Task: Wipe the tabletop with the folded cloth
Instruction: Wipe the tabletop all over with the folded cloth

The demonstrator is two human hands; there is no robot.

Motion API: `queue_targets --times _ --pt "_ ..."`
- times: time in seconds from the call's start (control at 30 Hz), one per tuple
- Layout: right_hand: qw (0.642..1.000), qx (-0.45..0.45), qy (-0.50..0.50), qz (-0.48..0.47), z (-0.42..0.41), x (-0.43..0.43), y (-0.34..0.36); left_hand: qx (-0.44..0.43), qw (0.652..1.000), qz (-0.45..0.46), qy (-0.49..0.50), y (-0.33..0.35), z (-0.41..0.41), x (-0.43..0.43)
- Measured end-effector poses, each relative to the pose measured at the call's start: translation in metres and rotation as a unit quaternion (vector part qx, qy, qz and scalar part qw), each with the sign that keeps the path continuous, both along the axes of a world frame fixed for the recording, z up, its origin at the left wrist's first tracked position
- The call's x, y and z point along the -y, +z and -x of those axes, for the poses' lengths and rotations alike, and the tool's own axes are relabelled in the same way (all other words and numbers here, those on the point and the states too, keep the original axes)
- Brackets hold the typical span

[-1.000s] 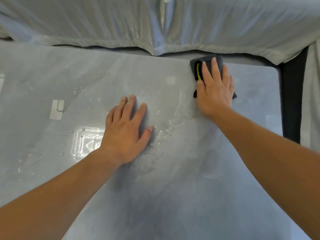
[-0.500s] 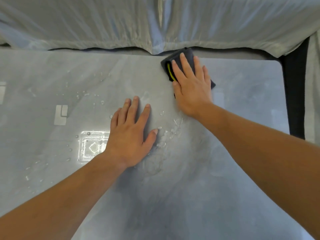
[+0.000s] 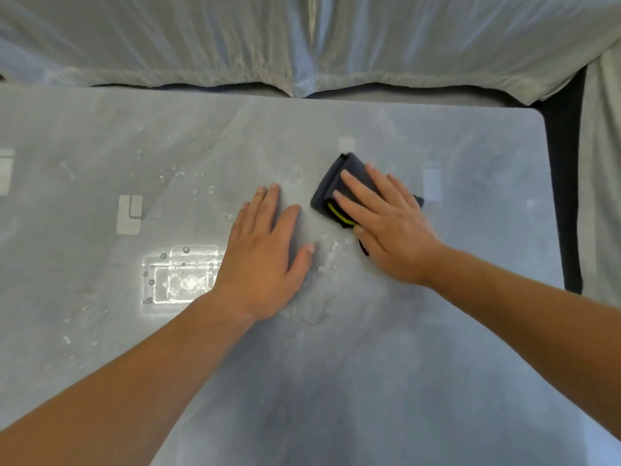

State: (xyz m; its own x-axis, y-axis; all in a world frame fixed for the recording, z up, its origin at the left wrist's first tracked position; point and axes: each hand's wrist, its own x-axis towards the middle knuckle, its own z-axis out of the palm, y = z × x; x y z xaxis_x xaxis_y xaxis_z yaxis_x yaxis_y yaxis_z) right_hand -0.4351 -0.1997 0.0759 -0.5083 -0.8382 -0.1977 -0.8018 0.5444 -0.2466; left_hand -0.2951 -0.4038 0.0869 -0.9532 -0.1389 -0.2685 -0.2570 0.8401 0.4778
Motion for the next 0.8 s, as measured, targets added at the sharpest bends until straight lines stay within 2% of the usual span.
queue_targets --times 0.07,0.13,0.23,0.3,0.4,0.47,0.53,0.6,0.67,0.73,0.8 --pt "0.999 -0.004 0.05 -0.009 -0.014 -0.013 -0.002 -0.006 1.0 0.007 -0.011 0.001 -0.011 -0.003" --pt "0.999 -0.011 0.031 0.009 -0.003 -0.011 -0.005 -0.003 0.999 0.032 -0.024 0.0 -0.022 -0.004" --pt "0.988 0.006 -0.152 0.028 -0.007 0.014 -0.005 0.003 0.998 0.061 -0.018 -0.002 -0.033 -0.002" --pt "0.977 -0.006 -0.211 0.036 -0.039 0.025 -0.006 -0.003 0.998 0.07 -0.008 -0.002 -0.038 -0.001" --pt "0.994 -0.011 -0.108 0.033 -0.095 0.011 -0.006 0.002 0.997 0.076 -0.008 -0.001 -0.052 0.001" --pt "0.997 -0.009 -0.067 0.022 -0.094 0.0 -0.005 0.006 0.996 0.083 -0.02 -0.002 -0.062 0.003" --pt "0.991 -0.017 -0.129 0.026 -0.07 0.006 -0.005 0.005 0.995 0.091 -0.035 -0.003 -0.069 0.006" --pt "0.968 -0.012 -0.25 0.025 -0.046 0.026 -0.005 -0.002 0.995 0.093 -0.044 -0.005 -0.071 0.009" --pt "0.951 -0.009 -0.307 0.028 -0.05 0.045 -0.004 -0.005 0.995 0.086 -0.045 -0.005 -0.071 0.011" --pt "0.965 -0.027 -0.26 0.027 -0.086 0.044 -0.006 -0.006 0.996 0.074 -0.041 -0.003 -0.071 0.012" --pt "0.988 -0.02 -0.155 0.019 -0.13 0.024 -0.004 -0.007 0.997 0.064 -0.037 0.0 -0.075 0.01"
